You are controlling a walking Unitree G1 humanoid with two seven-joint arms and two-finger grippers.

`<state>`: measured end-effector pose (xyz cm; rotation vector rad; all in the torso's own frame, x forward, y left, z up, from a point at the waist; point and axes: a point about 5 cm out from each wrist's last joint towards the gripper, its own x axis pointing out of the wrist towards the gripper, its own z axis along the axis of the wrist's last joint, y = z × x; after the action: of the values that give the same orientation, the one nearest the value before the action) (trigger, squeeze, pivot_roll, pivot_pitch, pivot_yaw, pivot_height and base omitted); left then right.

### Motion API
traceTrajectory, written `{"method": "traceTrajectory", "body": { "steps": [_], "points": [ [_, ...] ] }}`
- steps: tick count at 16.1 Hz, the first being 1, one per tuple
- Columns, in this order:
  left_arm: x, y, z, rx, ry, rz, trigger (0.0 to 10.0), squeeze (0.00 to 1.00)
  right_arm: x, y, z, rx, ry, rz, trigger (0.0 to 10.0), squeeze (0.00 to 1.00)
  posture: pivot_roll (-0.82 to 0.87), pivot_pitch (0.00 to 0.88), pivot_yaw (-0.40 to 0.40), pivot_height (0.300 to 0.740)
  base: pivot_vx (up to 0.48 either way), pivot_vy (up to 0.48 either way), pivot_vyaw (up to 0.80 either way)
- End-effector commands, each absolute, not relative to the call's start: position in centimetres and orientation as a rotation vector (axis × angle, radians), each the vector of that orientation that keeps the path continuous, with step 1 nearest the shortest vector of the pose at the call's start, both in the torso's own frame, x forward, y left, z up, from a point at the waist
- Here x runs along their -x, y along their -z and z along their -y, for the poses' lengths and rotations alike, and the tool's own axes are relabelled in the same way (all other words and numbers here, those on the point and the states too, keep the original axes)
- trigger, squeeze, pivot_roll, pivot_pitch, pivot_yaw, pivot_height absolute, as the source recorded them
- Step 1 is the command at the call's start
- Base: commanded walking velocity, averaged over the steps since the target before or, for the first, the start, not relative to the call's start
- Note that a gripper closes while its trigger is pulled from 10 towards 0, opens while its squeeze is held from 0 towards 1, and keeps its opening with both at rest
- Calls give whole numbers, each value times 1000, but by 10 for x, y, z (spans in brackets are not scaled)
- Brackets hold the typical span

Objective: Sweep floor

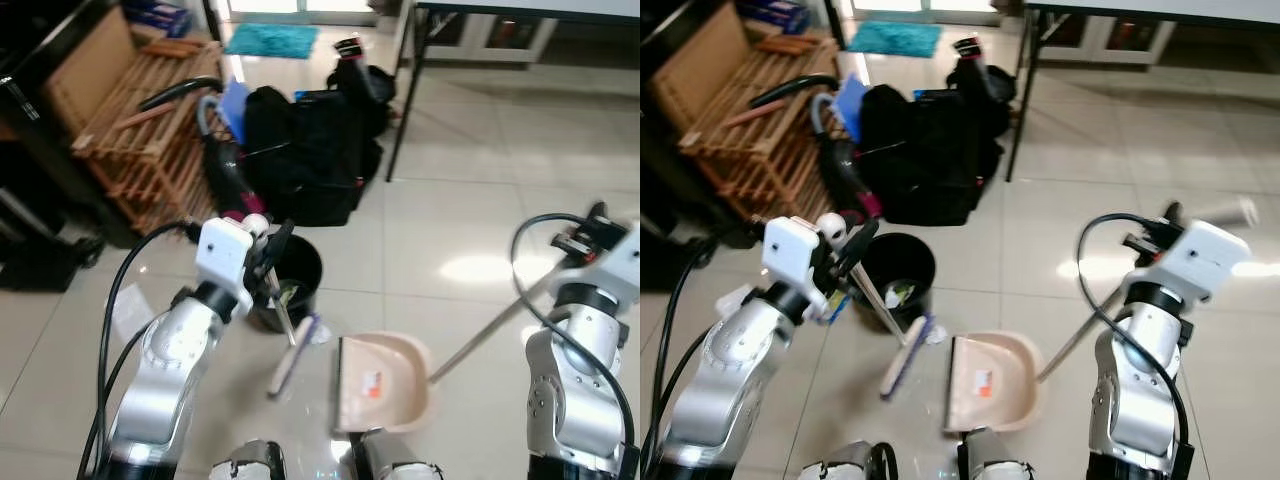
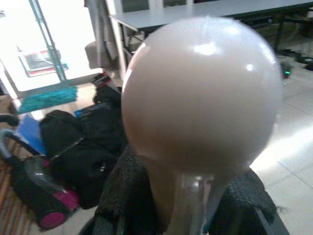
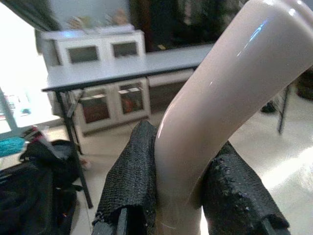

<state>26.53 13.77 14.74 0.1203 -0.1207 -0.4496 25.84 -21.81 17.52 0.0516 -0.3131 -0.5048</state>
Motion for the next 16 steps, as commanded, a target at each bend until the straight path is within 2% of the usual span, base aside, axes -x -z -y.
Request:
{"method": "traceTrajectory", "body": {
  "steps": [1, 6, 9, 13, 16],
  "points": [
    [-259, -142, -142, -131, 434, 80, 10000, 0, -258, -187, 214, -26, 473, 356, 10000, 0, -34, 186, 25, 740, 0, 0, -800],
    [-247, -141, -156, -178, 375, 73, 10000, 0, -261, -201, 207, -46, 436, 386, 10000, 0, -17, 181, 13, 740, 0, 0, -800],
    [-249, -151, -152, -180, 383, 100, 10000, 0, -262, -201, 209, -44, 442, 377, 10000, 0, -17, 177, 13, 740, 0, 0, -800],
    [-258, -150, -140, -194, 402, 110, 10000, 0, -270, -191, 202, -1, 370, 279, 10000, 0, -28, 178, 13, 740, 0, 0, -108],
    [-264, -153, -136, -197, 410, 123, 10000, 0, -269, -189, 199, -7, 357, 253, 10000, 0, -33, 179, 15, 740, 0, -360, 0]
  ]
}}
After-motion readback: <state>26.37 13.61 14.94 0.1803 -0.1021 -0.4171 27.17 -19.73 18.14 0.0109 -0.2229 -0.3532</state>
